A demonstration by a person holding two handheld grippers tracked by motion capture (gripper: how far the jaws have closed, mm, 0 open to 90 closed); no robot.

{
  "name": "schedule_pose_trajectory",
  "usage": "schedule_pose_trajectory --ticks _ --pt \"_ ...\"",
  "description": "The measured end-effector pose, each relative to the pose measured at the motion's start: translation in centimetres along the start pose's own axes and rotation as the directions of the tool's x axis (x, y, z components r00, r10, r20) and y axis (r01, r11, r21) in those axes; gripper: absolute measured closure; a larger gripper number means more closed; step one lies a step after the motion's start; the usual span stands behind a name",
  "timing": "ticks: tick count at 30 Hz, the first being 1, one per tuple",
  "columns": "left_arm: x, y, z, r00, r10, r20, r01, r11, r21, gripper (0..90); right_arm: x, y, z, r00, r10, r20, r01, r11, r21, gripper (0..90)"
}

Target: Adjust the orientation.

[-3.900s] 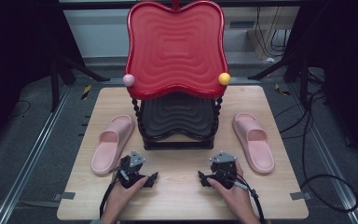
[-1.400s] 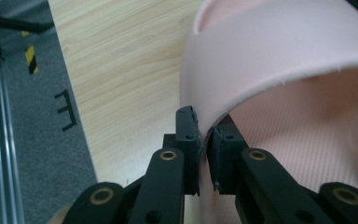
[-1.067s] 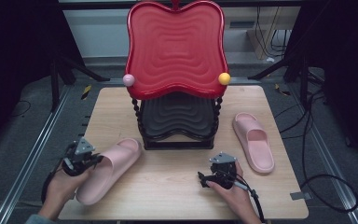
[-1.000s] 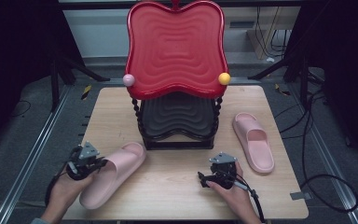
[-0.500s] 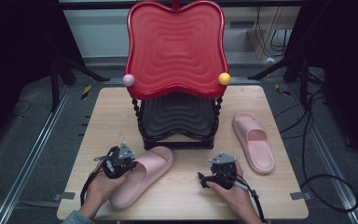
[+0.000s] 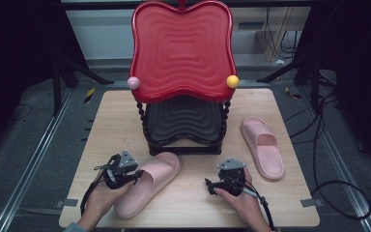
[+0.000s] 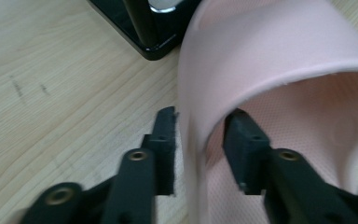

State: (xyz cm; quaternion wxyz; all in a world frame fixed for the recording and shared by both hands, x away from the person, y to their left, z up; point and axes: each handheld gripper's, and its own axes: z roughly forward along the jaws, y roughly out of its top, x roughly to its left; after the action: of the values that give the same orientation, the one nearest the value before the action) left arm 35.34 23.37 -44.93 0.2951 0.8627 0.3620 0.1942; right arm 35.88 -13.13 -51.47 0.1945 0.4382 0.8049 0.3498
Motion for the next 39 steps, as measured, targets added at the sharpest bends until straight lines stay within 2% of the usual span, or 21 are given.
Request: schedule_pose_trajectory --ticks 3,4,7,8,10,11,12,14,15,19,25,33,36,39 --pt "-0.6 -0.7 -1.8 0.9992 -0.032 0.026 0.034 0.9977 -0.059 53.2 0.0 0.0 0.0 1.0000 0.000 0.001 0.000 1.000 0.000 5.2" --pt "-0.6 -0.7 -1.8 0.9992 -0.032 0.026 0.034 0.9977 -0.059 51.8 0.0 0.0 0.0 1.0000 0.000 0.001 0.000 1.000 0.000 5.2" --pt "-2.1 -1.1 -2.7 0.9971 -0.026 0.072 0.033 0.9951 -0.093 47.8 0.0 0.0 0.0 1.0000 0.000 0.000 0.000 1.000 0.000 5.2" --pt "-2.1 -1.1 -2.7 0.9971 -0.026 0.072 0.033 0.9951 -0.093 46.7 0.0 0.0 0.0 1.0000 0.000 0.001 0.000 1.000 0.000 5.2" --pt "-3.0 -1.1 -2.6 0.9951 -0.018 0.097 0.028 0.9952 -0.094 45.9 0.0 0.0 0.0 1.0000 0.000 0.000 0.000 1.000 0.000 5.2" --pt "-3.8 -1.0 -2.0 0.9932 -0.011 0.116 0.022 0.9960 -0.087 47.2 0.0 0.0 0.0 1.0000 0.000 0.000 0.000 1.000 0.000 5.2" --pt "-3.8 -1.0 -2.0 0.9932 -0.011 0.116 0.022 0.9960 -0.087 47.9 0.0 0.0 0.0 1.0000 0.000 0.000 0.000 1.000 0.000 5.2" --pt "-4.6 -0.8 -1.3 0.9892 -0.011 0.146 0.023 0.9963 -0.082 49.1 0.0 0.0 0.0 1.0000 0.000 0.000 0.000 1.000 0.000 5.3" --pt "-5.0 -0.6 -0.9 0.9879 -0.016 0.154 0.029 0.9961 -0.083 52.4 0.0 0.0 0.0 1.0000 0.000 0.000 0.000 1.000 0.000 5.2" --pt "-5.7 -0.3 0.6 0.9881 -0.024 0.152 0.036 0.9963 -0.078 57.7 0.0 0.0 0.0 1.0000 0.001 0.000 -0.001 1.000 0.000 5.2" --pt "-5.8 -0.1 1.5 0.9882 -0.039 0.148 0.051 0.9957 -0.077 66.9 0.0 0.0 0.0 1.0000 -0.001 -0.001 0.001 1.000 0.001 5.3" --pt "-5.8 0.1 1.9 0.9863 -0.052 0.156 0.065 0.9947 -0.080 74.5 0.0 0.0 0.0 1.0000 -0.001 -0.001 0.001 1.000 0.001 5.3" --pt "-5.9 0.2 1.8 0.9864 -0.053 0.155 0.068 0.9938 -0.088 81.4 0.0 0.0 0.0 1.0000 -0.001 -0.001 0.001 1.000 0.001 5.3" --pt "-5.9 0.2 1.7 0.9865 -0.054 0.155 0.068 0.9938 -0.088 82.5 0.0 0.0 0.0 1.0000 -0.001 -0.001 0.001 1.000 0.001 5.3"
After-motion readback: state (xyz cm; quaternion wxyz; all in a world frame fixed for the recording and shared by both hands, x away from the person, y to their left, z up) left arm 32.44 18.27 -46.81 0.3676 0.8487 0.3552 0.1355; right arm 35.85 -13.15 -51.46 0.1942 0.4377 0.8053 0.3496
